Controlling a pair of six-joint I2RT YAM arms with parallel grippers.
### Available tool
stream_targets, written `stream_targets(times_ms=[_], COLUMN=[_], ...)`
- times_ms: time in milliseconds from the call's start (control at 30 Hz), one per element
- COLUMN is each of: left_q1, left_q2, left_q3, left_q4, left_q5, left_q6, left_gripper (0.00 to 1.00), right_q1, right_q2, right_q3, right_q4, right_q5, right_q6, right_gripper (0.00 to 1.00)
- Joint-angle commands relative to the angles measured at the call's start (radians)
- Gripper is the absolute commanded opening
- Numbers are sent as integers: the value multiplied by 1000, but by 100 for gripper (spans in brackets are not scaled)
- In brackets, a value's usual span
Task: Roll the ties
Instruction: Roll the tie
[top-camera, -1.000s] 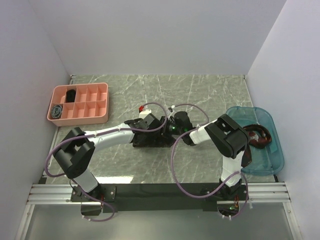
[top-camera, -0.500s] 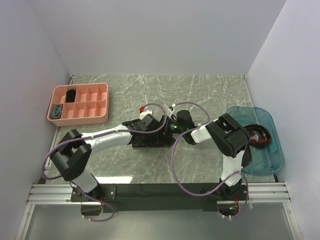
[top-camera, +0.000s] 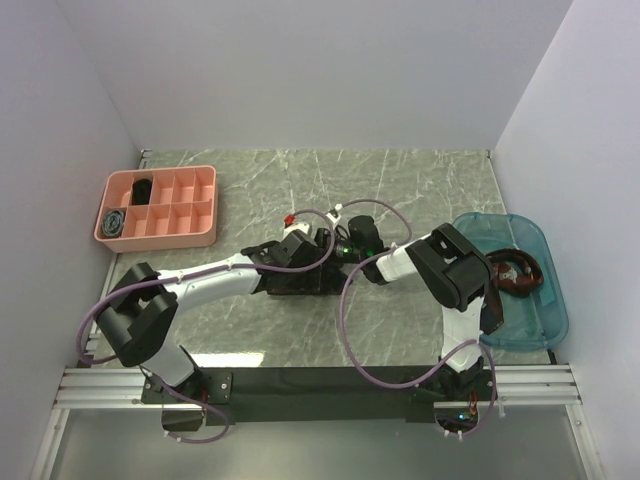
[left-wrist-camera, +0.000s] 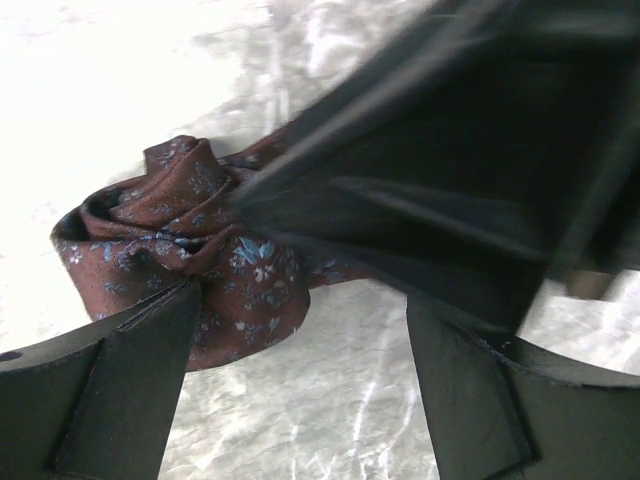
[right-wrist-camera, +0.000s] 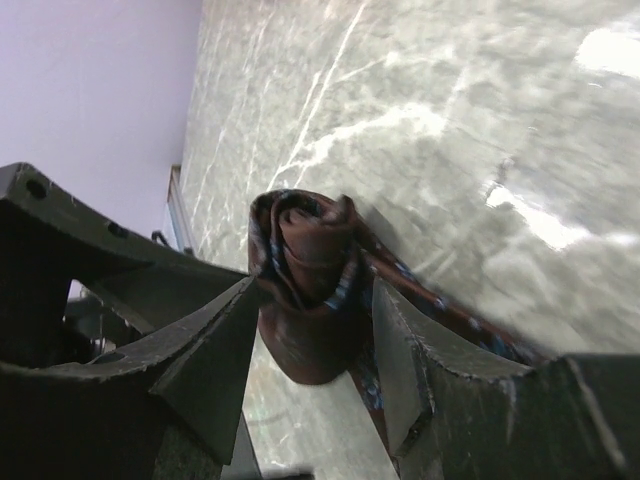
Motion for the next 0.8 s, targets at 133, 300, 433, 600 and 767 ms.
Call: stream_targets(times_ms=[133, 300, 433, 600, 767], left_q1=[-2, 1, 3, 6, 19], left_q2=[-4, 8, 10, -8, -87], left_q3=[24, 33, 30, 22, 1], left_q4=[107, 104, 113, 118, 122], left_q5=[18, 20, 18, 1, -35], left_q6=[20, 20, 8, -24, -102], left_gripper=[88, 88, 88, 88, 89], right_q1=[43, 41, 43, 43, 41], right_q2=[28, 37, 50, 79, 90], right_q3=[62, 69, 61, 64, 52], right_q4=[-38, -115, -153, -199, -199], right_q5=[-120, -86, -62, -37, -13], right_q6=[-70, -109, -133, -166, -187], right_gripper=[57, 52, 39, 13, 9])
